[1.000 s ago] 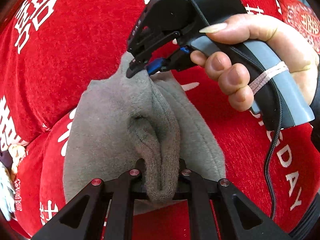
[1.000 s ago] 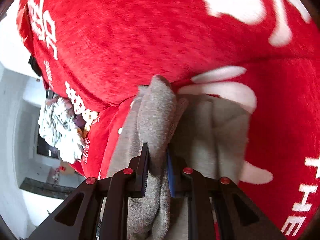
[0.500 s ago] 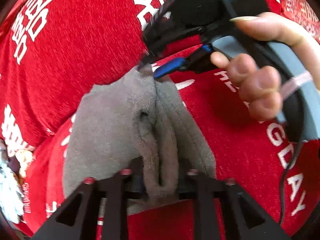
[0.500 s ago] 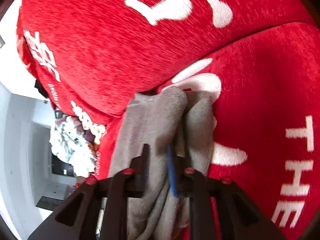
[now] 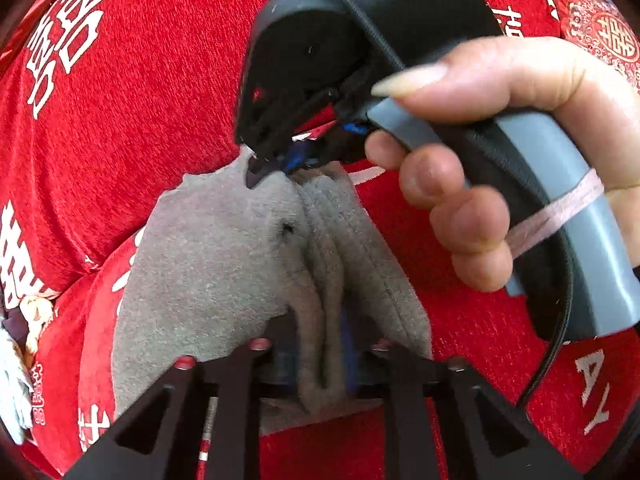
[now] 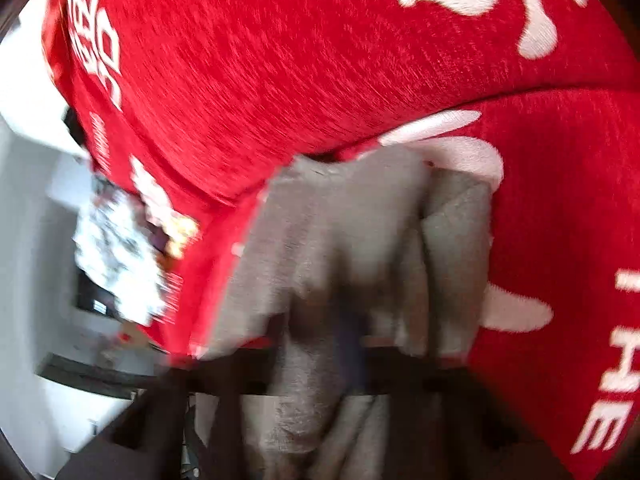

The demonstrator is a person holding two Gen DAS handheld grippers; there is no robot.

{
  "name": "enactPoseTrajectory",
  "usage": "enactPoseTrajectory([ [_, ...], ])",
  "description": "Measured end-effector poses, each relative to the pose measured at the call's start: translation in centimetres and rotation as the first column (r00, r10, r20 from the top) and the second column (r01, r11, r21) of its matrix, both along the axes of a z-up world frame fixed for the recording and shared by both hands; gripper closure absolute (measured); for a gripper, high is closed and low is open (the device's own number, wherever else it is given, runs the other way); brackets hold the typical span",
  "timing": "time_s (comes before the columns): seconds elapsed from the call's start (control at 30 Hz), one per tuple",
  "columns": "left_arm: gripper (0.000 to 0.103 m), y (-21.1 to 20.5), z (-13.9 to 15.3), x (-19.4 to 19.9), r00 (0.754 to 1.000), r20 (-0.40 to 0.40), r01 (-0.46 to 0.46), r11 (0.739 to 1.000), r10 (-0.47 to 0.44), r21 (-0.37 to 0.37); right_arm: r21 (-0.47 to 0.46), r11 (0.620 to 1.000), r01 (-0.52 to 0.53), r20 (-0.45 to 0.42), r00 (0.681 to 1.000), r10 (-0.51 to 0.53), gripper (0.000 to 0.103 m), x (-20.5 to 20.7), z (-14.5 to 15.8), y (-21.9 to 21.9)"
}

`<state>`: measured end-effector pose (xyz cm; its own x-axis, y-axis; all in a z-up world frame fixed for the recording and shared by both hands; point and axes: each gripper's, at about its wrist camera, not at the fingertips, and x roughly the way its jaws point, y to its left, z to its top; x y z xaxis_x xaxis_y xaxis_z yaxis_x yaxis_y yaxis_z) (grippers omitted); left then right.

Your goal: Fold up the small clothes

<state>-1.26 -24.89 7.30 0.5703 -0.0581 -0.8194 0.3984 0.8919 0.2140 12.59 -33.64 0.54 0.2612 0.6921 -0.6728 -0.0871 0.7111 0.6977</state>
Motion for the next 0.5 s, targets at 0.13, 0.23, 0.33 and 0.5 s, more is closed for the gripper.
enactPoseTrajectory([
  [0.13,0.090,0.0,1.7,0.0,1.000,0.007,0.003,0.998,-0.003,-0.058,0.039,0.998,0.052,0.101,0.993,-0.056,0.095,-1.2,2.4,-2.3],
  [0.23,0.090,-1.1,1.8,0.3,1.000,0.000,0.022,0.998,-0.022,-0.064,0.031,0.997,0.077,0.084,0.993,-0.080,0.095,-1.2,1.8,-3.6],
  [0.33,0.089,-2.1,0.0,0.8,0.999,-0.030,0.033,0.999,-0.034,-0.030,0.005,0.995,0.100,0.029,0.995,-0.100,0.095,-0.8,-0.3,-4.0],
  [0.5,0.040,-1.8,0.3,0.3,0.997,-0.044,0.058,0.998,-0.060,-0.031,0.044,0.992,0.117,0.003,0.993,-0.117,0.089,-1.0,-0.8,-4.3],
])
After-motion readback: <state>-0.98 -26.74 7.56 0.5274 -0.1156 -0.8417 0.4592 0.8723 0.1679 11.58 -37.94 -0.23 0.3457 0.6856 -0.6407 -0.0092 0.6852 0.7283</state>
